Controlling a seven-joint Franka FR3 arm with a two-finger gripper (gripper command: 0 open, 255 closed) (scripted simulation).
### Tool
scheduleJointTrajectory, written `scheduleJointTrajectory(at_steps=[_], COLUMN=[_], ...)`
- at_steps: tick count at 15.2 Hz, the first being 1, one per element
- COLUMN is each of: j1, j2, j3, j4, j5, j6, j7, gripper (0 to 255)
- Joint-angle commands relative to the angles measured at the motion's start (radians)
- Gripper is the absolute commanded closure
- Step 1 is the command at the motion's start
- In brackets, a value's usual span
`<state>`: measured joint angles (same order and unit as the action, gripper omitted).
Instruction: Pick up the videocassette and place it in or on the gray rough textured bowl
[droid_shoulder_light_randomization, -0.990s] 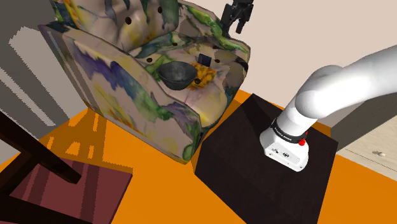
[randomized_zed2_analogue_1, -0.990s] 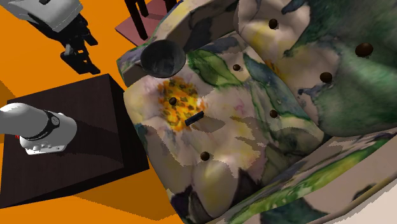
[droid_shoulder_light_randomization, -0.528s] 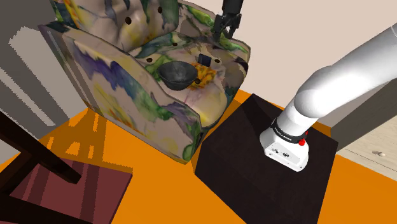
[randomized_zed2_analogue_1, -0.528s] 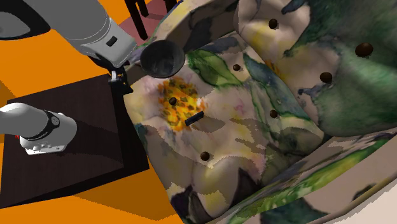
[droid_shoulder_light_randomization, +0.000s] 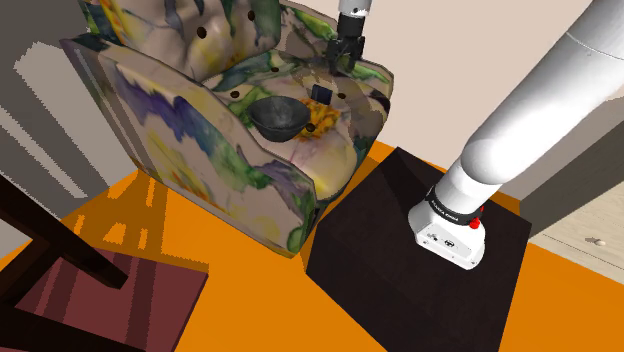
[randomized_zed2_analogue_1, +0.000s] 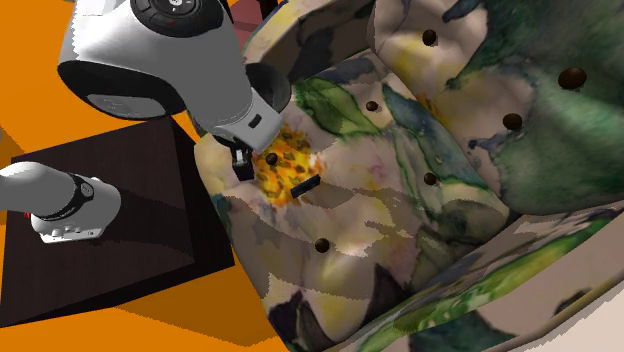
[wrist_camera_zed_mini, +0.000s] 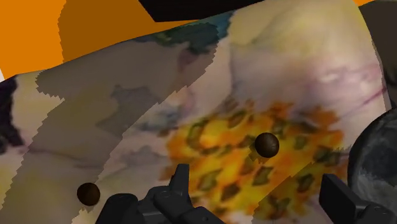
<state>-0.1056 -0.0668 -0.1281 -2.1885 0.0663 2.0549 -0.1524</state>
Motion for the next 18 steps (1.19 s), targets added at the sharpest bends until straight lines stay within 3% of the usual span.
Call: scheduleJointTrajectory(at_steps=[1,9,18], j1=[-0.012,-0.064,-0.067], j2=[0.078,0.391,0.447], j3=[-0.015,-0.039,-0.031], j4=[0.041,0.274,0.238], j5=[0.010,0.062,0.079], j6=[0.023,0.048,0.138], j7=[-0.029,-0.113,-0.125], gripper=[0,0,0])
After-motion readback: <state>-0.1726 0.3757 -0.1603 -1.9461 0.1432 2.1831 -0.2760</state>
